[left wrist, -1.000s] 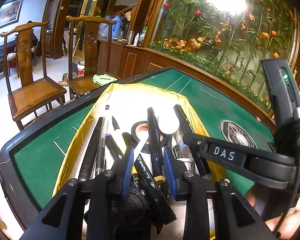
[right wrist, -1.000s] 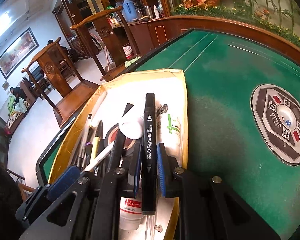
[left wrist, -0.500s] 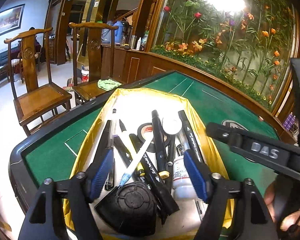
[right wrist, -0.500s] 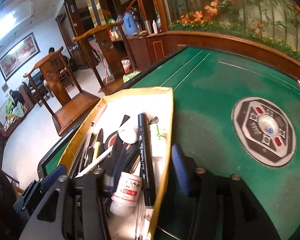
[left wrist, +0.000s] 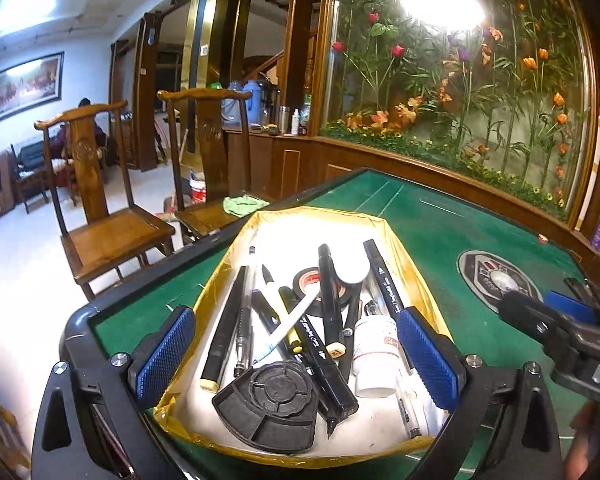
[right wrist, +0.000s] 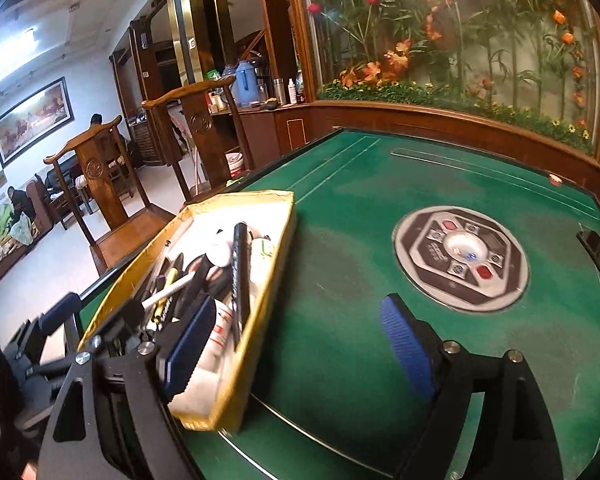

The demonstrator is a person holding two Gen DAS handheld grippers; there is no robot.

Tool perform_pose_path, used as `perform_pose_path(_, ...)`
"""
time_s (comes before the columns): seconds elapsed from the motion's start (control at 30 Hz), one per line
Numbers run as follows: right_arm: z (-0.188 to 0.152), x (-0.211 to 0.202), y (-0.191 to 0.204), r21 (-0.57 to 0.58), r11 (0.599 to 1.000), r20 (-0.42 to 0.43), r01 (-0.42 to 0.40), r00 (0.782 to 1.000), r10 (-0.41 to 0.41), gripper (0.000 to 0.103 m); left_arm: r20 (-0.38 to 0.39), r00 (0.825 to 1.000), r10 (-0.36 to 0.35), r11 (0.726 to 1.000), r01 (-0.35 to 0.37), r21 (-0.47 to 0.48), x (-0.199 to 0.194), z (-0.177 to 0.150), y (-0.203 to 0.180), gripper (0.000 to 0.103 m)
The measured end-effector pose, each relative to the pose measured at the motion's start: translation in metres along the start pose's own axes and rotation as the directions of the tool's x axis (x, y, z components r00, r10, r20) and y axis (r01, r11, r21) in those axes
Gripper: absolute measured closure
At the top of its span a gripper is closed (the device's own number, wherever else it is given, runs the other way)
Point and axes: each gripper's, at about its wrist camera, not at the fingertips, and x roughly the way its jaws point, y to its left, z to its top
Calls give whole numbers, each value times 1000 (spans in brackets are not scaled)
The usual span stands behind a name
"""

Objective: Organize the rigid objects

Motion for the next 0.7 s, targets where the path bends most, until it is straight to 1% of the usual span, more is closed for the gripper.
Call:
perform_pose_path(0.1, -6, -7, -8, 7, 1000, -1, -4, 1000, 4, 19, 25, 999, 30, 1000, -31, 7, -5, -1, -1, 1)
perform_pose_path(0.17, -9, -13, -11, 10, 1000, 5, 0, 1000, 0, 19, 39, 997, 62, 998, -63, 27, -8, -3, -4, 1)
perform_pose_path(0.3, -11, -20, -17, 12, 1000, 14, -1, 1000, 1, 19, 32, 995, 90, 993, -92, 67, -11, -6, -6, 1)
perform_pose_path(0.33, -13, -22, -18, 14, 1000, 14, -3, 1000, 2, 19, 21, 994, 106, 991, -107, 82, -11, -7, -7, 1)
perform_pose_path(0.4, -16, -24, -20, 22, 1000, 16, -6, 1000, 5, 19, 26, 988, 151, 982, -153, 108, -13, -9, -9, 1)
perform_pose_path(0.43, -18, -25, -20, 30, 999, 14, -11, 1000, 11, 19, 26, 988, 155, 980, -157, 121, -13, -10, -10, 1)
perform_pose_path(0.5, -22, -25, -21, 31, 999, 4, -17, 1000, 17, 19, 30, 990, 135, 983, -138, 119, -18, -9, -8, 1)
perform_pose_path(0.57, -25, -24, -20, 28, 999, -6, -17, 1000, 17, 19, 58, 991, 121, 984, -127, 124, -25, -10, -6, 1)
perform_pose_path(0.63, -26, -24, -21, 27, 999, -11, -18, 1000, 18, 19, 75, 987, 142, 975, -152, 160, -29, -13, -7, 1)
perform_pose_path(0.7, -28, -24, -21, 31, 999, -15, -21, 1000, 21, 19, 64, 982, 176, 965, -185, 188, -29, -16, -9, 1)
